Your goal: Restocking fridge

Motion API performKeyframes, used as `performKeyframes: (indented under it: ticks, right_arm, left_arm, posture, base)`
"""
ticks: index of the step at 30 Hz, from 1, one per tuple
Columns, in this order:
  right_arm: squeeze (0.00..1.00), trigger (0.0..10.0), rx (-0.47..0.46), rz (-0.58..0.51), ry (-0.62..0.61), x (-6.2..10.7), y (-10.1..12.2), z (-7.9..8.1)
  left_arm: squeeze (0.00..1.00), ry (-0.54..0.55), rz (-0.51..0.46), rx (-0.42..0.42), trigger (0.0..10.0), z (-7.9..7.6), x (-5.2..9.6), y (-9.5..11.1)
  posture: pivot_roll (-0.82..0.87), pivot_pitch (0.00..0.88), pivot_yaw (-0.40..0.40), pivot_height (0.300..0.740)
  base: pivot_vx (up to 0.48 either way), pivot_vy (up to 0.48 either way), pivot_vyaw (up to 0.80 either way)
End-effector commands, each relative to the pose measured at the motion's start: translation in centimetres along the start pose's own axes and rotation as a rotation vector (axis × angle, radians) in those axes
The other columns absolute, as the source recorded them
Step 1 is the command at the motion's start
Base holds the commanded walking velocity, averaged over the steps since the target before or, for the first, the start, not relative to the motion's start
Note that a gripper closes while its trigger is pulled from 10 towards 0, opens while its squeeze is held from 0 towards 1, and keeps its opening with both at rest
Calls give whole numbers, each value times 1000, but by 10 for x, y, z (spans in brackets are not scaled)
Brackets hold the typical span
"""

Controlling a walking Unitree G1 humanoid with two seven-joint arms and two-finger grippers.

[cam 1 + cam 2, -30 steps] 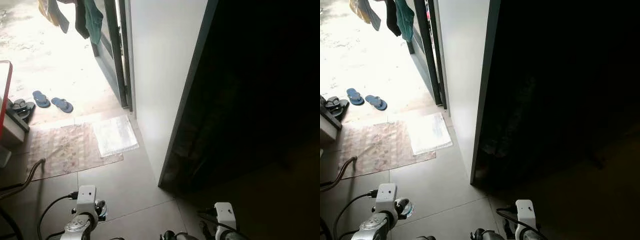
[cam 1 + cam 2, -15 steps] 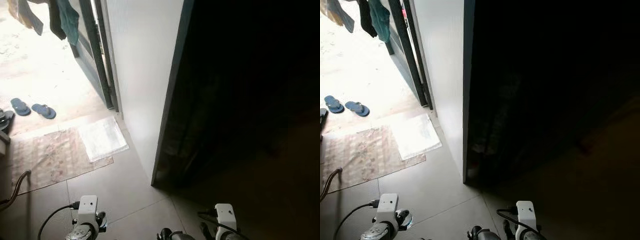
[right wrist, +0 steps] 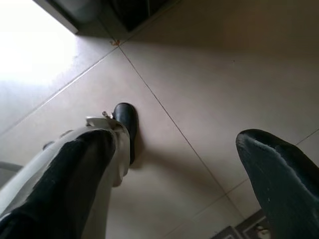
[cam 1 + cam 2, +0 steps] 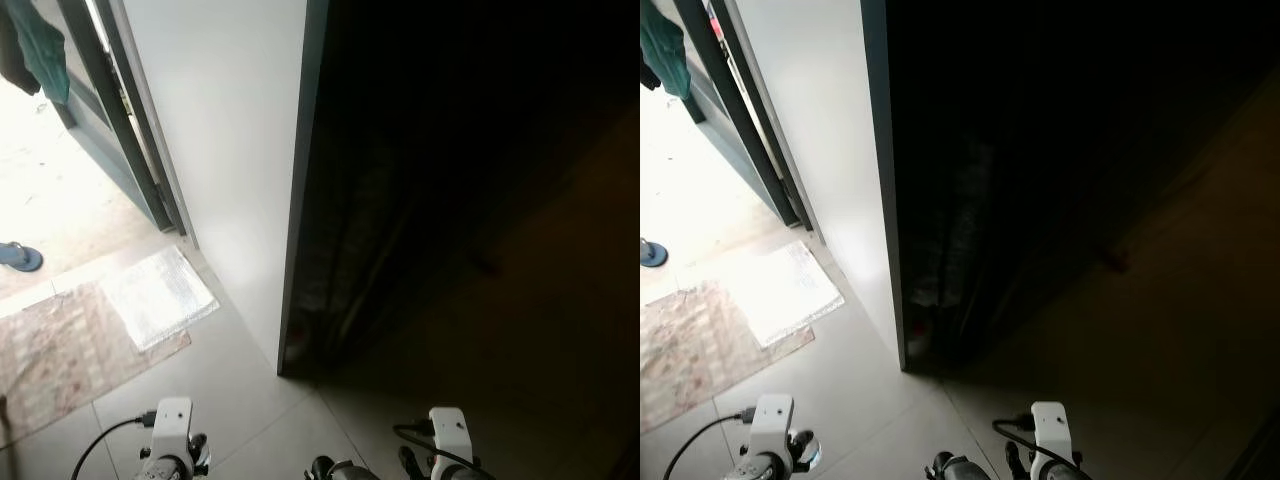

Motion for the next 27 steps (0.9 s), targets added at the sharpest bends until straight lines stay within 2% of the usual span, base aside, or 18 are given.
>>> performKeyframes:
  ticks: [1, 16, 22, 27]
  right_arm:
    - [0, 10000, -8, 40, -13, 2, -13, -5]
    - [0, 10000, 3, 38, -3, 3, -14, -4]
    - [0, 10000, -11, 29, -7, 2, -13, -3]
    - [0, 10000, -15, 21, -7, 2, -12, -3]
  left_arm:
    - [0, -14, 20, -21, 10000, -5, 1, -6]
    - [0, -16, 25, -40, 10000, -6, 2, -10]
    - [0, -18, 29, -37, 10000, -7, 2, -12]
    - [0, -15, 24, -27, 10000, -7, 2, -10]
  posture:
    - [7, 167, -69, 740]
    - [9, 136, -65, 740]
    - [12, 132, -65, 740]
    - [12, 148, -66, 740]
  base:
    - [0, 0, -788]
    - [0, 0, -769]
    - [0, 0, 0]
    - [0, 303, 0]
Point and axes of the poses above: a point about 5 cm out from each wrist's last joint towards the gripper, its own x axis pointing back from the gripper into the wrist, its own y axis along the axis of the wrist's last joint, z = x × y, the point moved 1 cm from there along -x, pointing out of the wrist towards the gripper, and after that the axes turned 2 degrees about x, right-handed, at the moved point
